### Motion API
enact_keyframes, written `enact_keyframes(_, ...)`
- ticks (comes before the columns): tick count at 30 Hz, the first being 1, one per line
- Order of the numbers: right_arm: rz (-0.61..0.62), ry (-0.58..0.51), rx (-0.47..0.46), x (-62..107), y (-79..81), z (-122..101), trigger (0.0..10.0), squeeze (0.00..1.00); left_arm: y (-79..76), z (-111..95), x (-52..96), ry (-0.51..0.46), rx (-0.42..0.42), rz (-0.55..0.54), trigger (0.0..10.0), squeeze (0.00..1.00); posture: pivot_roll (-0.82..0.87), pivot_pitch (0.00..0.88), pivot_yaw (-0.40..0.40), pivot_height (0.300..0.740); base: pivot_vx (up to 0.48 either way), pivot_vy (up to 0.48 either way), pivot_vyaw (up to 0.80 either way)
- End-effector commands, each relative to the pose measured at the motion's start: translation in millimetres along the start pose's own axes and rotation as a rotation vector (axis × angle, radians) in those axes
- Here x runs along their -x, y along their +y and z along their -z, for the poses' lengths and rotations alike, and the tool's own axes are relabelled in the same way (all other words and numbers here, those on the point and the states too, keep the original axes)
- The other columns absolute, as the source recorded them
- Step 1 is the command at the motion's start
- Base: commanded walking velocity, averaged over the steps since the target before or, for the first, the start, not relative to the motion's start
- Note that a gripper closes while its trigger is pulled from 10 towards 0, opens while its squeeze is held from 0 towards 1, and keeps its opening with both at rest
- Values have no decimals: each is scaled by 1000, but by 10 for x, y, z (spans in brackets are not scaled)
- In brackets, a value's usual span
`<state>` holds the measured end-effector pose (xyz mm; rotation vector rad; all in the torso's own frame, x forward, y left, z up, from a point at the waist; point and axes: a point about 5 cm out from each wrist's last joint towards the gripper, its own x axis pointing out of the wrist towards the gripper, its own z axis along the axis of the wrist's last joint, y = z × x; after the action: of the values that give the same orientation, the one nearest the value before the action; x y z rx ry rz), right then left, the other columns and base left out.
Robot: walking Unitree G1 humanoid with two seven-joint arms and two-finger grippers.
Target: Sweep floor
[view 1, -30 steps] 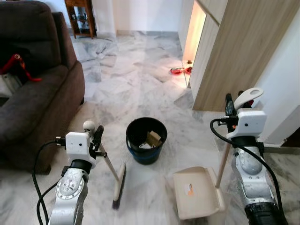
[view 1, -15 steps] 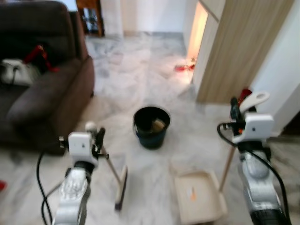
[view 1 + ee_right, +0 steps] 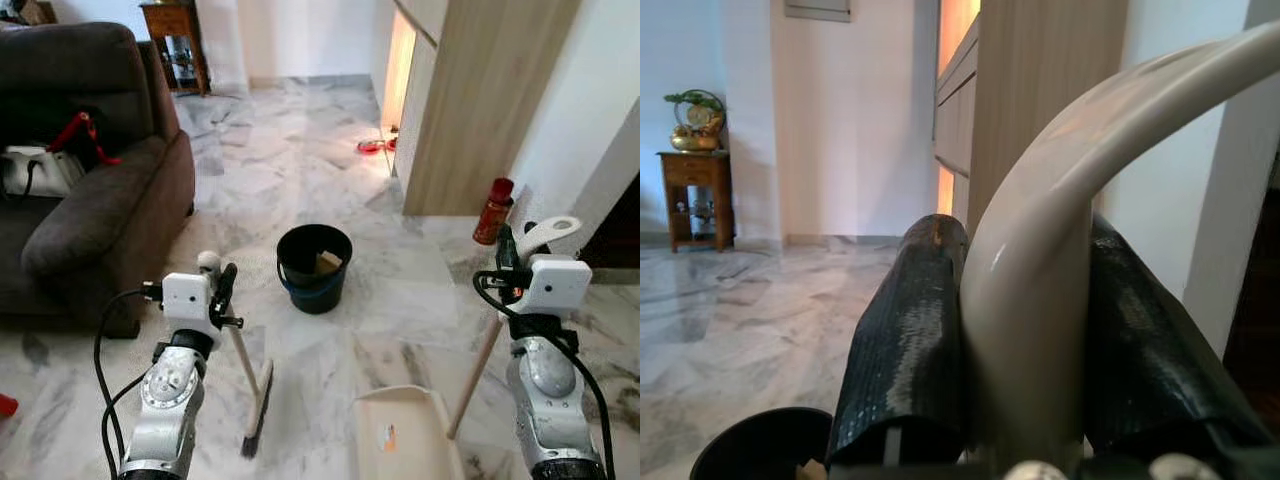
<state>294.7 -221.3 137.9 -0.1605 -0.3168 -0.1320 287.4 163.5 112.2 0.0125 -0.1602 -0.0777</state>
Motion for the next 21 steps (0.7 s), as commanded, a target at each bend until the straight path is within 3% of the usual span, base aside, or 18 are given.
enact_keyframes(1, 1, -49, -17, -101, 23, -124, 10000, 0, 7, -106, -57, -53, -14, -4, 10000, 0, -81, 0, 0, 740, 0, 0, -556)
enact_keyframes(13, 15, -26, -57, -86, 142, -74, 10000, 0, 121, -165, -108, -65, -47, 12, 10000, 0, -72, 1, 31, 740, 0, 0, -800)
enact_keyframes(21, 34, -27, -51, -98, 115, -89, 10000, 0, 84, -174, -170, -62, -57, 40, 10000, 0, -87, 14, 41, 740, 0, 0, -800)
